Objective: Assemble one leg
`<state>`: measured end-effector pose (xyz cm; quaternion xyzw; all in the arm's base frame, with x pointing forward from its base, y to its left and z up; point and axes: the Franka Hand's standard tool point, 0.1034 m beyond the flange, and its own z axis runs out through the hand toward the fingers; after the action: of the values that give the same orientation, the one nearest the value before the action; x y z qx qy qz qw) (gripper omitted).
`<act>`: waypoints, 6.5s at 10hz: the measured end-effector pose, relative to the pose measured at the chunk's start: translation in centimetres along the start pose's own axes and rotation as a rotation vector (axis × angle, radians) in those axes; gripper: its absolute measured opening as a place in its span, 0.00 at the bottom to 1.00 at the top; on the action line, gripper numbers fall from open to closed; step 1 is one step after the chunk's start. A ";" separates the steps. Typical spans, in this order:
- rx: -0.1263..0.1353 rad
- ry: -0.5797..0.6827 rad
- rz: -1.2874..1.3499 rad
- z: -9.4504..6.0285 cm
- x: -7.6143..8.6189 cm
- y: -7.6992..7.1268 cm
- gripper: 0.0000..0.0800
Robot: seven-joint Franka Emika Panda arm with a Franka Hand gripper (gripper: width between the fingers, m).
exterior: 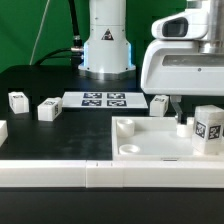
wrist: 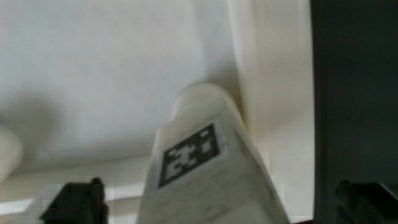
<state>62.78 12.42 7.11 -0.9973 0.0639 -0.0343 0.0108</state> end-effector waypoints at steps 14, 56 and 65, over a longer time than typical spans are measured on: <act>0.002 0.016 0.603 0.0 0.2 0.5 0.36; 0.051 0.012 1.406 -0.1 0.1 0.2 0.36; 0.037 0.032 0.693 -0.3 0.3 0.1 0.81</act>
Offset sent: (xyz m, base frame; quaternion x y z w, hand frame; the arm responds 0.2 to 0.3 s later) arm 0.0000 0.0000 0.0000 0.0000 0.0000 0.0000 1.0000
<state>63.04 12.24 7.38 -0.9153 0.3983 -0.0455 0.0389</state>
